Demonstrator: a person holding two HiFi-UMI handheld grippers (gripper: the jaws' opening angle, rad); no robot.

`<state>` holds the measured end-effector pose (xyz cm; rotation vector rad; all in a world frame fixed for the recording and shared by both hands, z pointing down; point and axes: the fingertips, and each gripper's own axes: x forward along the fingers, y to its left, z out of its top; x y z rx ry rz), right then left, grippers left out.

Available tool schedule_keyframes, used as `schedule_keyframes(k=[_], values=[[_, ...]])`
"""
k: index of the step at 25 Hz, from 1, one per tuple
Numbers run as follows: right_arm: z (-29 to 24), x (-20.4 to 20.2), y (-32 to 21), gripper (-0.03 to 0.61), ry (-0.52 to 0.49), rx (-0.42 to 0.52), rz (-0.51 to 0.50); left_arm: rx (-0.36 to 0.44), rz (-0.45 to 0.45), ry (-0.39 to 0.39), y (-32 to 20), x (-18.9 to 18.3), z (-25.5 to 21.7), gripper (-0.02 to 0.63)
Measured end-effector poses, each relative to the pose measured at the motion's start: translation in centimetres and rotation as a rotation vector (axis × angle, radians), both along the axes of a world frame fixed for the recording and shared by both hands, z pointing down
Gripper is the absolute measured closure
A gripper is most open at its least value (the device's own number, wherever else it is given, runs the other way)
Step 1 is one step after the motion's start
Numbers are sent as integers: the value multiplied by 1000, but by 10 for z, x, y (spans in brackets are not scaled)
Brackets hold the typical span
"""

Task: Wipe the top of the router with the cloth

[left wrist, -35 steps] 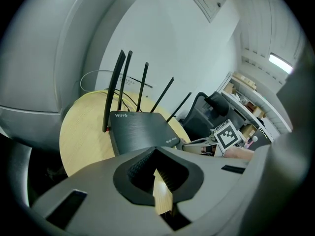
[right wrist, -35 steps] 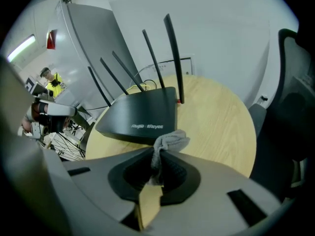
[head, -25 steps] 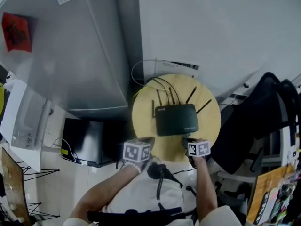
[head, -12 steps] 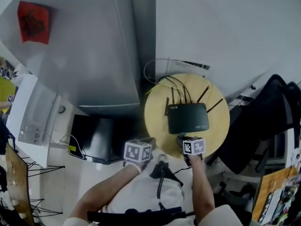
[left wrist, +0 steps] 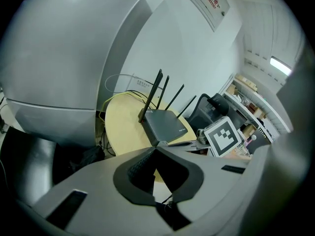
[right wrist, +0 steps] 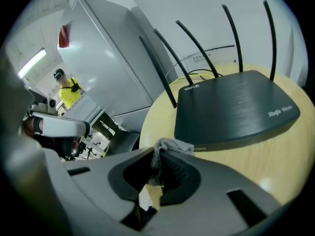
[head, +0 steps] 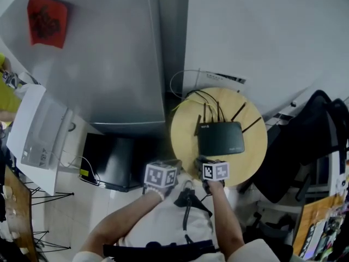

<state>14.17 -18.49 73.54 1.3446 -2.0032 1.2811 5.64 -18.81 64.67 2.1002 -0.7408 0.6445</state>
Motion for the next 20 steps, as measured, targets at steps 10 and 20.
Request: schedule_keyframes(k=[10,20], values=[[-17,-29,-35,541,0,0,77,-3,-60,22,-13,-13,-5,615],[1,8,-78,541,142,-68,342,-13,-185,23,-22,-49,-4,615]])
